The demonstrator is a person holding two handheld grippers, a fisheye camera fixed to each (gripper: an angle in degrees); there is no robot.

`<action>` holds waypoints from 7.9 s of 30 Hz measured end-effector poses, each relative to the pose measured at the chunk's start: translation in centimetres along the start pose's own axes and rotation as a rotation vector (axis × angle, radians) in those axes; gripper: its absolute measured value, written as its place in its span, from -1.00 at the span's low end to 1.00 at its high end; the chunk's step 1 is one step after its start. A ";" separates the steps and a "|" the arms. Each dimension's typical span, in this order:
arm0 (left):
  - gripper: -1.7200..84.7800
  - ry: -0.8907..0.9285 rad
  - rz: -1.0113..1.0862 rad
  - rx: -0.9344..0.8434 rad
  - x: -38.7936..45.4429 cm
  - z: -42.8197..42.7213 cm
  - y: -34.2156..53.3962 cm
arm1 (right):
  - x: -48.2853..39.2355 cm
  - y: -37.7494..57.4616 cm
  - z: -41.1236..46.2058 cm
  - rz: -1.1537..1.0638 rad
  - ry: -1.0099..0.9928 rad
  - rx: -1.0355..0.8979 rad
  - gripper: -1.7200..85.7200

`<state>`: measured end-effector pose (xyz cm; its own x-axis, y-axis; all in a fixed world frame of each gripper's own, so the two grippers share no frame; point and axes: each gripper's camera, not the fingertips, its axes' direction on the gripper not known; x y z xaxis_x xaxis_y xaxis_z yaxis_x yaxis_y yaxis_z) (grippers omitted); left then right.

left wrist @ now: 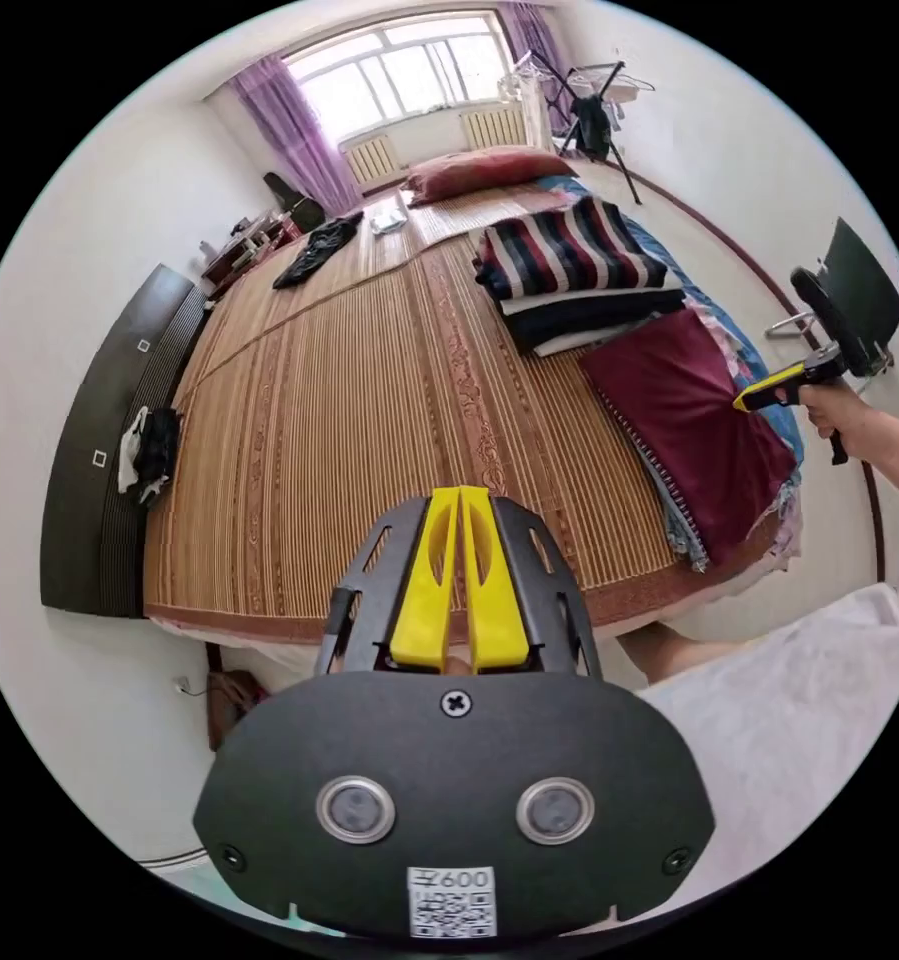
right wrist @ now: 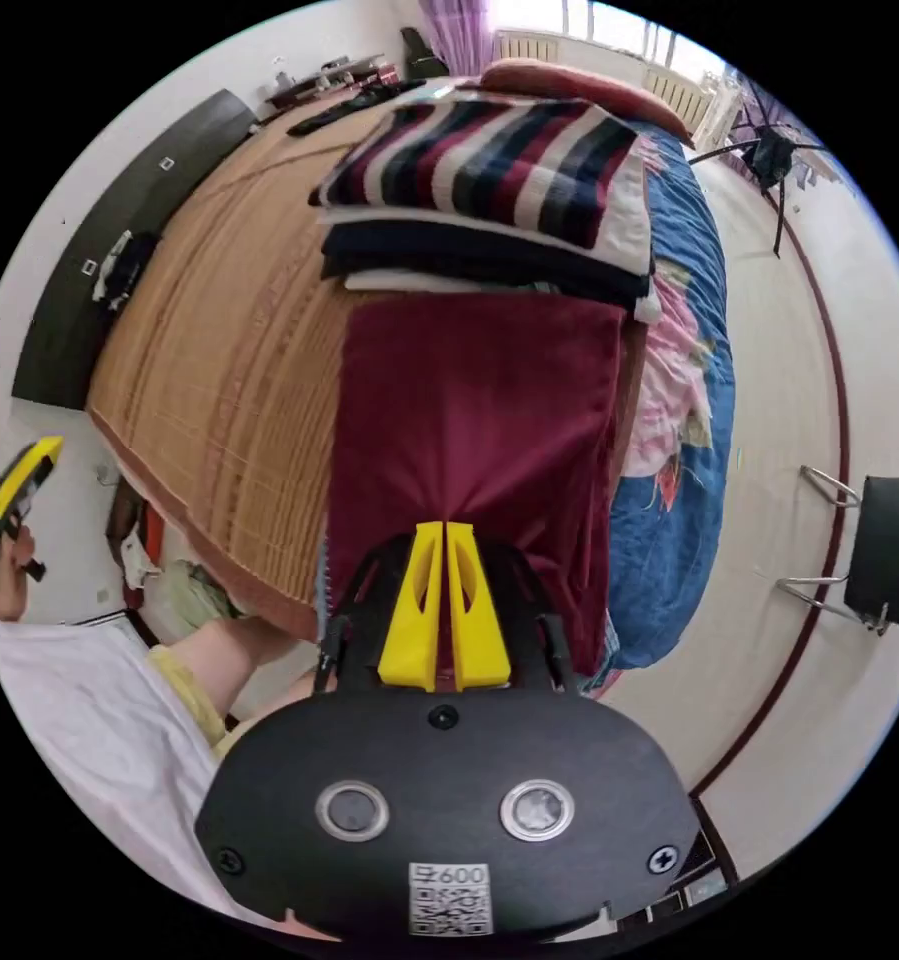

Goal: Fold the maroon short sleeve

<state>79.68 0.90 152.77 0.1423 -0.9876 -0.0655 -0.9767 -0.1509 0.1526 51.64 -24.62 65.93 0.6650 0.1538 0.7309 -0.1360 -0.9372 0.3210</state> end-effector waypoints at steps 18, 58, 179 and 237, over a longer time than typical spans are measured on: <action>-0.46 0.278 -0.073 0.612 -16.1 -20.8 12.1 | -25.2 11.5 -45.0 -0.161 -0.563 0.965 -0.98; -0.93 0.260 0.101 0.965 -61.5 -18.3 0.1 | -73.6 4.5 -38.2 -0.260 -0.184 1.202 -0.98; -0.55 -0.363 0.245 0.795 -46.4 33.4 45.5 | -75.7 28.4 42.7 0.255 0.195 0.948 -0.98; -0.95 0.357 -0.030 1.619 -68.5 -8.3 63.9 | -96.5 59.0 8.0 -0.459 0.702 1.636 -0.98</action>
<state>8.82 58.60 175.17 -0.0331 -0.9791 0.2006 -0.0839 -0.1973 -0.9767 -14.66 -97.31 9.53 -0.0124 0.1393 0.9902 0.9984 -0.0523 0.0199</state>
